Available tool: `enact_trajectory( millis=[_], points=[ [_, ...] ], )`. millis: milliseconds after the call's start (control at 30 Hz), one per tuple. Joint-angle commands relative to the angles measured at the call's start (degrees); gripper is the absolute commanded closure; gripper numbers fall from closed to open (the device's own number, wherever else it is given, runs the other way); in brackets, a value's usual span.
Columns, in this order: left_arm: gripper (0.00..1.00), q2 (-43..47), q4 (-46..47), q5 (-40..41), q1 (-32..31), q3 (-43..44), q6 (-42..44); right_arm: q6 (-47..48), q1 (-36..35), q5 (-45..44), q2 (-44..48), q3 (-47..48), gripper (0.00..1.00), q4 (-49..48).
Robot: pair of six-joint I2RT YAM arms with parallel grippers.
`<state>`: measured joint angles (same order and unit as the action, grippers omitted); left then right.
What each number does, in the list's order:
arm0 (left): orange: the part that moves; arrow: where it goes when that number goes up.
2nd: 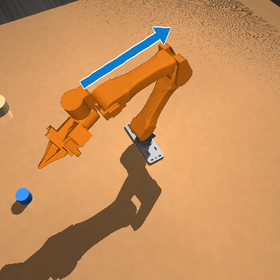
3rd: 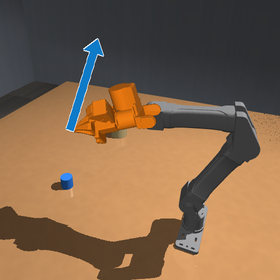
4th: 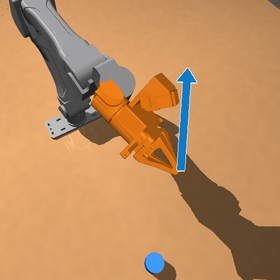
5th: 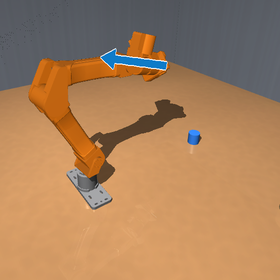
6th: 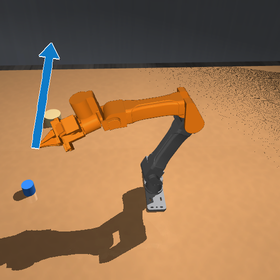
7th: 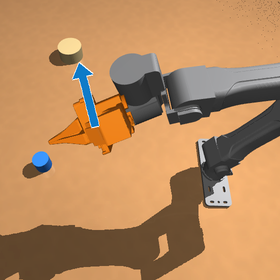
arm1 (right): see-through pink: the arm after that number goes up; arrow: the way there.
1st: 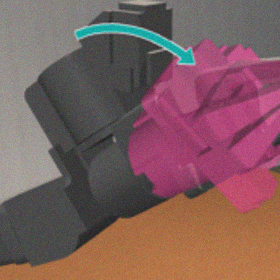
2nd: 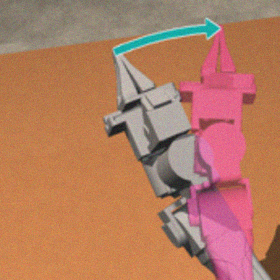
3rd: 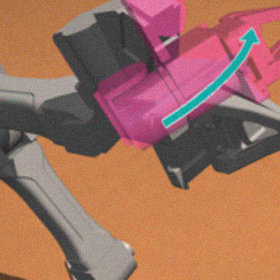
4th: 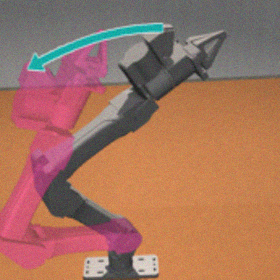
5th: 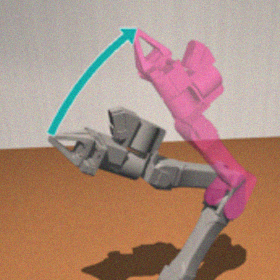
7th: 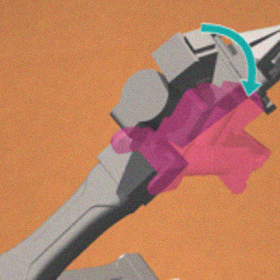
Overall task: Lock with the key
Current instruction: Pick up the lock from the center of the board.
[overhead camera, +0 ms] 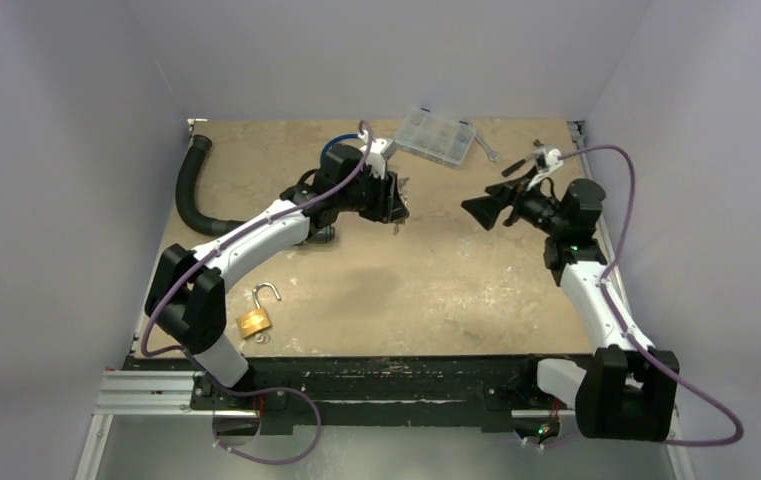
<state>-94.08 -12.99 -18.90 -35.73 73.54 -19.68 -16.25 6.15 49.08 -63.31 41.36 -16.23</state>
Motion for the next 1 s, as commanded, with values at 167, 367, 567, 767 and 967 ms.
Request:
enact_trajectory(
  millis=[167, 367, 567, 767, 967],
  points=[
    [1.0, 2.51, 5.88, 8.26, 3.83, 4.84, -23.95, -6.11, -18.79, -8.49, -7.28, 4.68, 0.04, -11.47],
    [1.0, 3.89, 7.41, 5.51, 5.09, 3.51, -29.67, -3.23, -27.73, -16.08, -11.61, 7.73, 0.11, -9.6],
    [1.0, 4.86, 11.29, 1.74, 5.7, -0.18, -36.42, -1.53, -32.19, -27.18, -14.59, 10.31, 0.27, -8.7],
    [1.0, 4.87, 15.45, -0.56, 6.2, -2.02, -40.05, -2.91, -33.53, -31.9, -17.08, 11.72, 0.38, -9.98],
    [1.0, 4.79, 17.76, -2.17, 6.38, -3.26, -42.54, -4.97, -33.81, -30.7, -20.75, 13.31, 0.52, -10.73]
  ],
)
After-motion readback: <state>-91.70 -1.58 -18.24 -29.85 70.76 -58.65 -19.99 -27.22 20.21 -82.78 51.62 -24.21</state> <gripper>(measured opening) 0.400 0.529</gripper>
